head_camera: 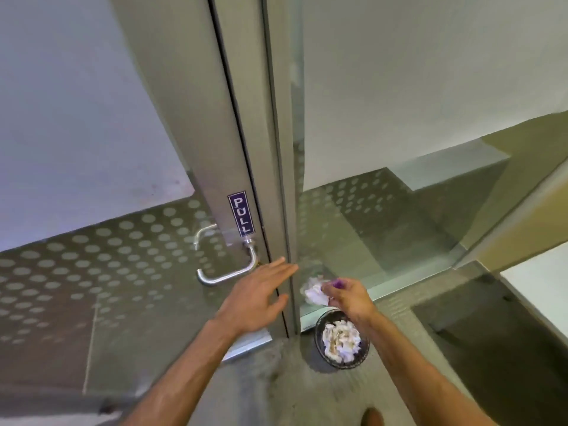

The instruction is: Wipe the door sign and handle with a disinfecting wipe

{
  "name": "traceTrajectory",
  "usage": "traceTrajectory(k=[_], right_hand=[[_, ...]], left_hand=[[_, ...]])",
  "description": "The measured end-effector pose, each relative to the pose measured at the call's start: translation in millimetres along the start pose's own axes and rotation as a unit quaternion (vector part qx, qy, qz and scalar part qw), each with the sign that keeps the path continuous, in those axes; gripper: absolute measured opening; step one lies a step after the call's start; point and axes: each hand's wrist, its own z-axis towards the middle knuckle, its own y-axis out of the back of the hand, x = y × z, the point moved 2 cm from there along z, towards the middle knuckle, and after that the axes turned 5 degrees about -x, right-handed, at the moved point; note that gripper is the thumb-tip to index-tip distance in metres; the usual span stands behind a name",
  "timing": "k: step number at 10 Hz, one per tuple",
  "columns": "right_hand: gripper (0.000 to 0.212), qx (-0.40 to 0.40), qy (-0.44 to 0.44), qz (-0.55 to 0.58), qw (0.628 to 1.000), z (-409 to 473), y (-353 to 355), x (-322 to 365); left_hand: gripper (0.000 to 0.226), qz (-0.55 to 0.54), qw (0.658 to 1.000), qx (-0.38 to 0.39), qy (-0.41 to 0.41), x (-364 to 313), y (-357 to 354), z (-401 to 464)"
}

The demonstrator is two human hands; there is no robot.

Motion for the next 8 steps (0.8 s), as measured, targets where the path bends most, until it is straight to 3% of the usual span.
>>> traceTrajectory(k=[1,2,3,5,6,7,8], right_hand=[[0.034,-0.022,0.010,-0.115,0.993,27,53,-19],[0.039,-0.014,-0.015,-0.194,0.981,59,96,-61],[0.024,-0.015,-0.054,-0.269,0.962,90,126,-110],[0.023,0.012,-0.079,-0.353,0.932,151,152,-201],[0.049,0.077,-0.074,-0.381,0.918,164,152,-219],[0.052,0.095,-0.049,-0.430,0.897,159,159,-219],[0.048,0.079,-0.018,-0.387,0.918,134,165,-197]], left_hand=[[0.069,-0.021,0.993,0.044,0.106,-7,-73,-4],[0.074,-0.041,0.971,0.089,0.217,-6,-148,-13],[0.075,-0.039,0.950,0.130,0.282,2,-216,-29],[0.075,-0.032,0.927,0.158,0.337,22,-307,-46],[0.075,-0.022,0.928,0.163,0.335,29,-321,-43],[0.076,-0.021,0.925,0.144,0.350,25,-316,-41],[0.076,-0.019,0.936,0.113,0.332,1,-293,-44]])
